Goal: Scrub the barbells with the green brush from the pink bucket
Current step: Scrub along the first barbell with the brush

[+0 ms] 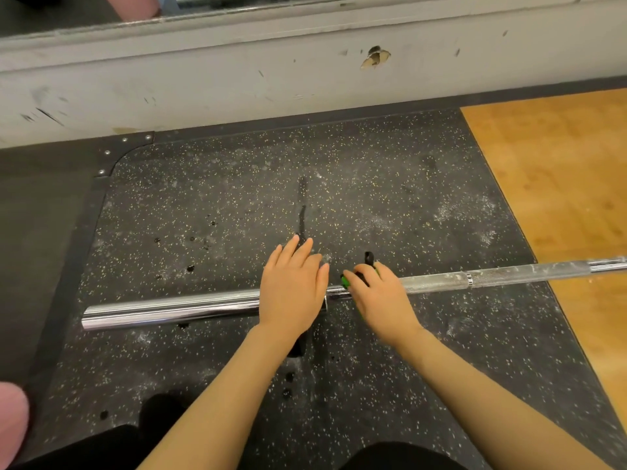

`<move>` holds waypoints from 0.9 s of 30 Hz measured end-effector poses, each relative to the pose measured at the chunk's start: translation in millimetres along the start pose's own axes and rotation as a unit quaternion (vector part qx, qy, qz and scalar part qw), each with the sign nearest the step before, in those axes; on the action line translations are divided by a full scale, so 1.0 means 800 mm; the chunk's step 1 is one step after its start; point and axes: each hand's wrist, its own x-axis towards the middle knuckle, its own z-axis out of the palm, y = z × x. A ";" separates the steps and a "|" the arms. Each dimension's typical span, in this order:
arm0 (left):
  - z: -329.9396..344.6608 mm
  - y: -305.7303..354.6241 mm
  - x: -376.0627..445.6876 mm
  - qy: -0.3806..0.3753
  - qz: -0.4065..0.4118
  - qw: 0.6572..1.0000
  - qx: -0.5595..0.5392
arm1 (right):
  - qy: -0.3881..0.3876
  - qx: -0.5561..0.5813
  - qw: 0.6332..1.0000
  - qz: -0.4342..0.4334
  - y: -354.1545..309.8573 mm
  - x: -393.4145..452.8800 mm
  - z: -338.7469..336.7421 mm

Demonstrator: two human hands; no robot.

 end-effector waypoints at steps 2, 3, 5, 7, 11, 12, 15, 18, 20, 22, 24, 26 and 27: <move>0.004 -0.003 0.003 0.009 0.006 1.000 -0.001 | -0.007 0.004 1.000 -0.012 0.003 0.000 -0.003; 0.005 -0.005 0.006 0.013 0.009 1.000 -0.006 | -0.015 -0.001 1.000 -0.020 0.009 0.000 -0.006; 0.004 -0.008 0.016 0.013 0.012 1.000 -0.019 | -0.025 -0.015 0.999 -0.023 0.026 -0.005 -0.009; 0.000 -0.009 0.030 0.002 0.010 1.000 -0.027 | -0.031 -0.021 0.999 -0.006 0.045 -0.009 -0.015; -0.007 -0.016 0.063 -0.024 0.002 1.000 -0.011 | -0.046 -0.023 0.999 0.000 0.064 0.001 -0.021; -0.008 -0.018 0.072 -0.029 0.000 1.000 -0.009 | -0.053 -0.021 0.998 -0.002 0.067 0.007 -0.020; -0.006 -0.024 0.100 -0.045 -0.001 0.999 -0.001 | -0.059 -0.018 0.998 -0.001 0.071 0.020 -0.020; -0.007 -0.029 0.129 -0.053 0.003 0.998 0.018 | -0.039 -0.018 0.999 0.025 0.072 0.030 -0.028; -0.010 -0.028 0.145 -0.052 0.008 0.998 0.039 | -0.022 -0.024 0.999 0.044 0.074 0.037 -0.034; -0.012 -0.018 0.158 -0.049 0.019 0.998 0.043 | -0.015 -0.031 0.998 0.059 0.078 0.044 -0.038; -0.010 0.003 0.165 -0.039 0.030 0.999 0.013 | -0.018 -0.036 0.997 0.069 0.082 0.049 -0.042; -0.002 0.030 0.162 -0.033 0.030 0.998 -0.043 | -0.015 -0.039 0.996 0.074 0.084 0.054 -0.048; 0.003 0.040 0.158 -0.035 0.030 0.997 -0.068 | -0.009 -0.045 0.996 0.078 0.086 0.056 -0.052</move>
